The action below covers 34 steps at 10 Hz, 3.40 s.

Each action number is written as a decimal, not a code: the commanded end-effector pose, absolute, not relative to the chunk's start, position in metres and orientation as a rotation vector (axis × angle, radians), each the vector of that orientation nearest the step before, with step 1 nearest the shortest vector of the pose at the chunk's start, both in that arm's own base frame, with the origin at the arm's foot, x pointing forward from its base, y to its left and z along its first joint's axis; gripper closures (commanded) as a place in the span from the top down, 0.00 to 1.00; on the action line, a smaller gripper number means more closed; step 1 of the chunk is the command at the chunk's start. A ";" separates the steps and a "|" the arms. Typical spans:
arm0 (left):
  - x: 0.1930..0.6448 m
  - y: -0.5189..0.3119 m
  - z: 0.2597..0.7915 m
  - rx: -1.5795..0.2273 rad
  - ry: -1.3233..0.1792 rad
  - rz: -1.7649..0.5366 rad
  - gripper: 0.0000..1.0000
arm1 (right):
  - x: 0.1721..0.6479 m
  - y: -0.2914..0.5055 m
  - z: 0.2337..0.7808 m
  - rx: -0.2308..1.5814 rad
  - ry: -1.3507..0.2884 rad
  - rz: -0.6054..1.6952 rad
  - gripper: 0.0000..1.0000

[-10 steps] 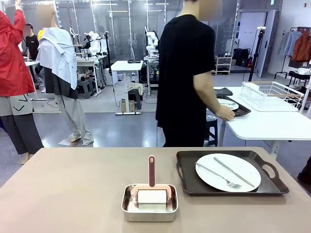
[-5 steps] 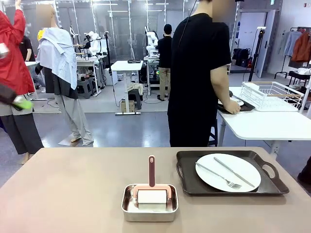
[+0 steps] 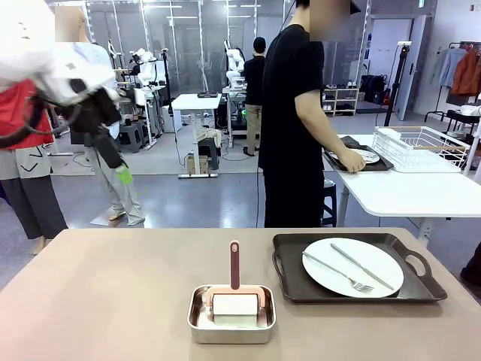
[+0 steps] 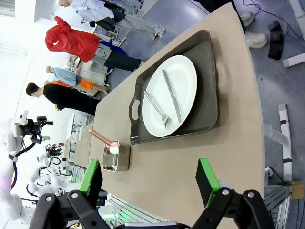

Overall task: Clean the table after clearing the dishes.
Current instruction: When the left (or right) Handle tray is removed, use the left hand (or right hand) to clean the left (or right) side of the table with the Lint Roller.

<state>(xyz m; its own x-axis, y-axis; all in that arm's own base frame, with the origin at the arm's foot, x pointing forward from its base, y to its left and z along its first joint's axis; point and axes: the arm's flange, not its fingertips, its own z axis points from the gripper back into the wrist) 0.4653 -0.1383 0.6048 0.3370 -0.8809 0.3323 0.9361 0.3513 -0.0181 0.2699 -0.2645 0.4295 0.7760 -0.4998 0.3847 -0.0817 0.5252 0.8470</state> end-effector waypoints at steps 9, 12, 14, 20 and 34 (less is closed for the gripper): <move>0.469 -0.181 0.580 -0.197 -0.209 -1.304 1.00 | 0.266 -0.265 0.432 1.010 -0.669 -0.270 1.00; 0.502 -0.232 0.563 -0.181 -0.154 -1.476 1.00 | 0.266 -0.265 0.432 1.010 -0.669 -0.270 1.00; 0.521 -0.268 0.550 -0.177 -0.098 -1.544 1.00 | 0.266 -0.265 0.432 1.010 -0.669 -0.270 1.00; 0.544 -0.353 0.511 -0.168 0.021 -1.623 1.00 | 0.266 -0.265 0.432 1.010 -0.669 -0.270 1.00; 0.539 -0.406 0.432 -0.385 0.225 -1.619 1.00 | 0.266 -0.265 0.432 1.010 -0.669 -0.270 1.00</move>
<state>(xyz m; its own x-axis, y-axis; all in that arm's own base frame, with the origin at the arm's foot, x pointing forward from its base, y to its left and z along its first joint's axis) 0.5393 -0.4017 0.4327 -0.0465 -0.9962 0.0736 0.9392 -0.0687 -0.3364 0.2699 -0.2648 0.4293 0.7762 -0.5000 0.3841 -0.0810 0.5250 0.8472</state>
